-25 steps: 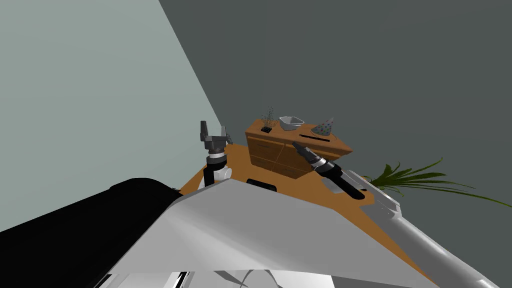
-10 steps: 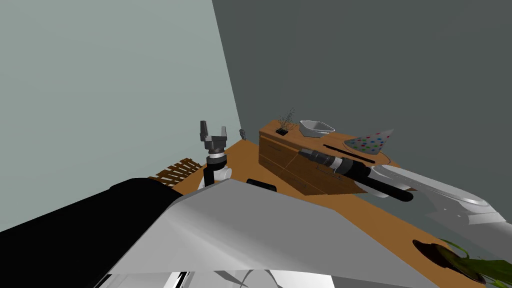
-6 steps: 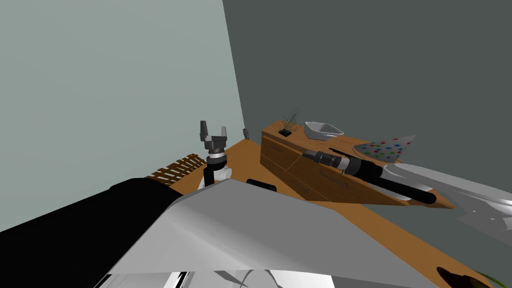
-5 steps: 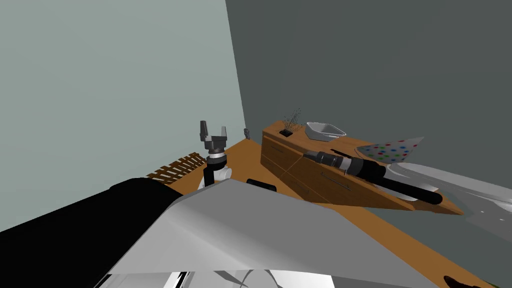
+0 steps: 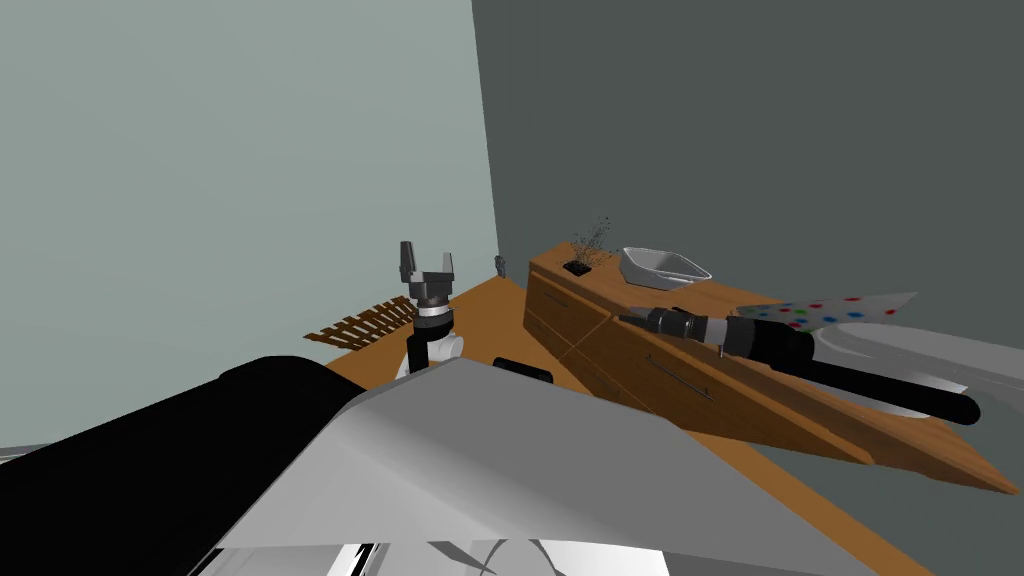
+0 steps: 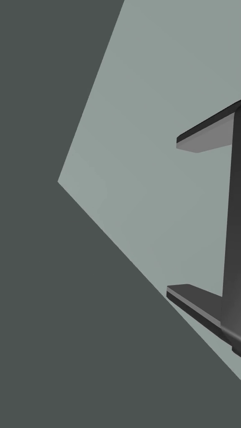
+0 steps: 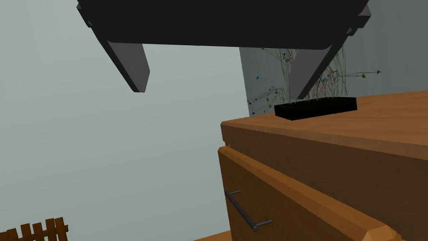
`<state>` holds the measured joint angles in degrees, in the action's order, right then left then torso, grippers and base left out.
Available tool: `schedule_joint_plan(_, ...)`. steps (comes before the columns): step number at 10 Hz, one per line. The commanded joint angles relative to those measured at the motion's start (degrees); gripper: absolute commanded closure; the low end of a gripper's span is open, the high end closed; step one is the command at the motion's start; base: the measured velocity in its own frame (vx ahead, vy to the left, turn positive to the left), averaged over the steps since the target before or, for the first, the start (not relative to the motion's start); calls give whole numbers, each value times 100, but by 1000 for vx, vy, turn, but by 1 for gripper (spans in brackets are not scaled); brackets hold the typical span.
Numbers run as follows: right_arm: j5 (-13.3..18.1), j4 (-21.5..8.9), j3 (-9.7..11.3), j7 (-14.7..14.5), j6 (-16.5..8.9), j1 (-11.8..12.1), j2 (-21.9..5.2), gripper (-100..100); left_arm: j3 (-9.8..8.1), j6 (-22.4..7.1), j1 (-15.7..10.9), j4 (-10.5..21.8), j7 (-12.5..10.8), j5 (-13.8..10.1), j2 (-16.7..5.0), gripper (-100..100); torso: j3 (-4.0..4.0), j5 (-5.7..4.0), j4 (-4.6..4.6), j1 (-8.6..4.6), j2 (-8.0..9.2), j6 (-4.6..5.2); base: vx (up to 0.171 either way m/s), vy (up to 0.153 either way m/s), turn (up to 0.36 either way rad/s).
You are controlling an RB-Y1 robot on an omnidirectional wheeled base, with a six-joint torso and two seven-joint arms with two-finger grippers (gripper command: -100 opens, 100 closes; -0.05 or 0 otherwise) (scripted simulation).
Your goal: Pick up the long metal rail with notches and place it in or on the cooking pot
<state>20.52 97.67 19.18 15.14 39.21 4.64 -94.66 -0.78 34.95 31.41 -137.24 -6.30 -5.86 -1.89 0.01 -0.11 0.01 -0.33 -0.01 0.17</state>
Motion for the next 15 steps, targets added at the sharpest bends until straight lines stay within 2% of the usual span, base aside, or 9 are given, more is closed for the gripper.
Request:
schedule_joint_plan(1,101,-138,59,59,100,67,-286,-100,0,0,0,0,0,0,0,0,0,0,0,0,0,0,-18,-74,257)
schedule_joint_plan(6,282,-369,154,189,282,225,-986,-100,0,0,-1,0,0,0,-1,0,-2,-6,-1,-29,-4,-5,-8,-109,188)
schedule_joint_plan(7,282,-369,154,189,282,225,-996,-100,0,0,0,0,0,0,-1,0,-3,-6,-1,-23,-6,-1,-4,-46,-6)
schedule_joint_plan(8,366,-473,191,252,367,318,-1203,-100,0,0,0,0,0,0,0,0,-3,-2,-1,-2,-4,1,-23,-86,195)
schedule_joint_plan(9,366,-473,191,252,367,318,-1260,-100,0,0,-1,0,0,0,0,0,-1,-1,-1,-10,0,-6,-22,-104,172)
schedule_joint_plan(11,517,-654,244,373,527,528,-1651,-100,0,0,0,0,0,0,-1,0,-1,-6,-1,-27,-1,-3,-25,-175,252)
schedule_joint_plan(12,517,-654,244,373,527,528,-1687,-100,-1,0,-1,0,0,0,-1,0,0,-13,-1,-56,1,-5,-19,-175,134)
schedule_joint_plan(15,694,-859,266,531,729,859,-2170,-100,-1,0,0,0,0,0,-1,0,2,-12,1,-52,4,-1,-50,-181,208)
